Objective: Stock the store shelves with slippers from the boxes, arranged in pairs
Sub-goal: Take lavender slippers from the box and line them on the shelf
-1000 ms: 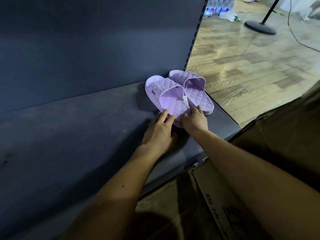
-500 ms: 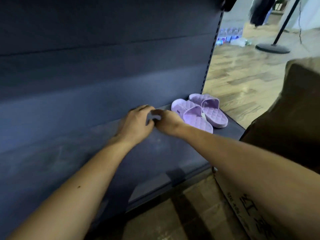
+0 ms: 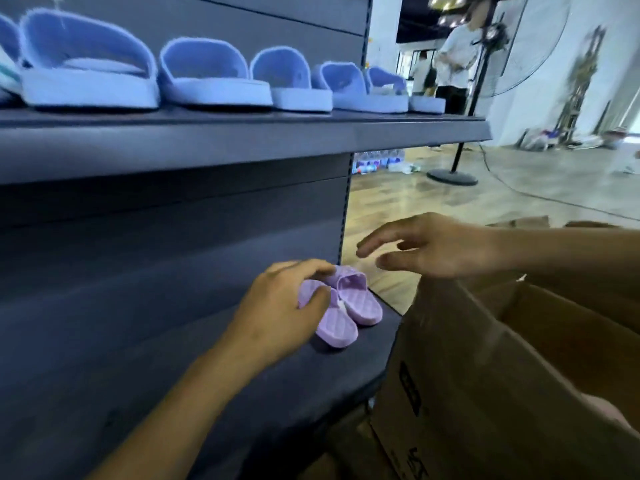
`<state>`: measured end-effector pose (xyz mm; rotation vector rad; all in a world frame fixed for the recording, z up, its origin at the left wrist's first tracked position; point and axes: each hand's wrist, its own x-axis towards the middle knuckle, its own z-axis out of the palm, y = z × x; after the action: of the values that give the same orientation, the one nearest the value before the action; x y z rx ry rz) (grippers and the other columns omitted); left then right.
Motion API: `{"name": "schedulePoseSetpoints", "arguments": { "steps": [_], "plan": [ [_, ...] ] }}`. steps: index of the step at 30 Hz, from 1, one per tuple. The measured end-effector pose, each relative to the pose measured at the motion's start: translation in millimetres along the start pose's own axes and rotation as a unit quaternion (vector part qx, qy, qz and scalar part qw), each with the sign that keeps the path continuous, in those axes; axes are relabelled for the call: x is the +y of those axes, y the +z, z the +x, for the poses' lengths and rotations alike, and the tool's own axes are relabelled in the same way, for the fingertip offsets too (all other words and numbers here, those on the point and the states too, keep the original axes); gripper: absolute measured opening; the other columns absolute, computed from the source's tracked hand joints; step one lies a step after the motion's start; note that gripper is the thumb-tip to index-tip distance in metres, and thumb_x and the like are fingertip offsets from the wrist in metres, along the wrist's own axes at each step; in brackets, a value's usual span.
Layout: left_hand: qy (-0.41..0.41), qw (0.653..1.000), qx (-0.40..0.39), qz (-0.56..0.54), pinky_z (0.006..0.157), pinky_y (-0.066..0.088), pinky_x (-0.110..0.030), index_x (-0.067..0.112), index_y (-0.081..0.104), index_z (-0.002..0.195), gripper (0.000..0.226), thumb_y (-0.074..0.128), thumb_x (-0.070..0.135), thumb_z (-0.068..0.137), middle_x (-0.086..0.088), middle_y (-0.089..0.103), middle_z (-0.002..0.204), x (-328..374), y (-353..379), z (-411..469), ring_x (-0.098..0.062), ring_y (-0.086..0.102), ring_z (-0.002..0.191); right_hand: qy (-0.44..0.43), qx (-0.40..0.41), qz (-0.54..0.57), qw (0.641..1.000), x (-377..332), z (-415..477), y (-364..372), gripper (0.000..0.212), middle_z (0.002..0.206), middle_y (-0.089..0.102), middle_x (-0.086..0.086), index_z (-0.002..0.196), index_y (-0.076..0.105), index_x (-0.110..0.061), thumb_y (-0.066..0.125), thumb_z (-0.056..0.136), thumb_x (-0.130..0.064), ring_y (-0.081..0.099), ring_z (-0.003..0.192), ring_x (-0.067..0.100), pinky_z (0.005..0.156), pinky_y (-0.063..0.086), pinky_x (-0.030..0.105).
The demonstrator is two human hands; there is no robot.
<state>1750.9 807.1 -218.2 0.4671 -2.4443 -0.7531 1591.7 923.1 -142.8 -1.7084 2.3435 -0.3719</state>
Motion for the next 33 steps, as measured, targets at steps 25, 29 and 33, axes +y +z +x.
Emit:
{"name": "schedulePoseSetpoints", "arguments": {
  "steps": [25, 29, 33],
  "plan": [
    [0.121, 0.668, -0.591, 0.436, 0.088, 0.040, -0.028, 0.016, 0.047, 0.134, 0.043, 0.040, 0.037, 0.097, -0.004, 0.054, 0.131, 143.4, 262.9, 135.3, -0.021, 0.052, 0.110, 0.261, -0.239, 0.169, 0.920, 271.0, -140.7, 141.1, 0.035, 0.124, 0.057, 0.000, 0.125, 0.054, -0.016, 0.055, 0.090, -0.021, 0.057, 0.108, 0.016, 0.086, 0.045, 0.018],
    [0.071, 0.620, -0.636, 0.453, 0.087, 0.043, -0.029, 0.013, 0.052, 0.129, 0.044, 0.041, 0.040, 0.096, -0.009, 0.058, 0.127, 113.4, 261.3, 112.2, -0.026, 0.056, 0.113, 0.294, -0.217, 0.232, 0.901, 267.1, -117.2, 197.6, 0.041, 0.129, 0.053, 0.003, 0.132, 0.043, -0.017, 0.048, 0.094, -0.032, 0.052, 0.115, 0.017, 0.104, 0.033, 0.025],
    [0.010, 0.608, -0.681, 0.409, 0.093, 0.046, -0.035, 0.011, 0.049, 0.129, 0.051, 0.046, 0.046, 0.092, -0.010, 0.059, 0.123, 101.3, 265.2, 88.1, -0.027, 0.058, 0.108, 0.408, -0.108, 0.449, 0.788, 274.8, -112.2, 220.9, 0.070, 0.139, 0.048, 0.007, 0.142, 0.033, -0.017, 0.060, 0.084, -0.045, 0.048, 0.123, 0.029, 0.107, 0.039, 0.040]
  ]
}}
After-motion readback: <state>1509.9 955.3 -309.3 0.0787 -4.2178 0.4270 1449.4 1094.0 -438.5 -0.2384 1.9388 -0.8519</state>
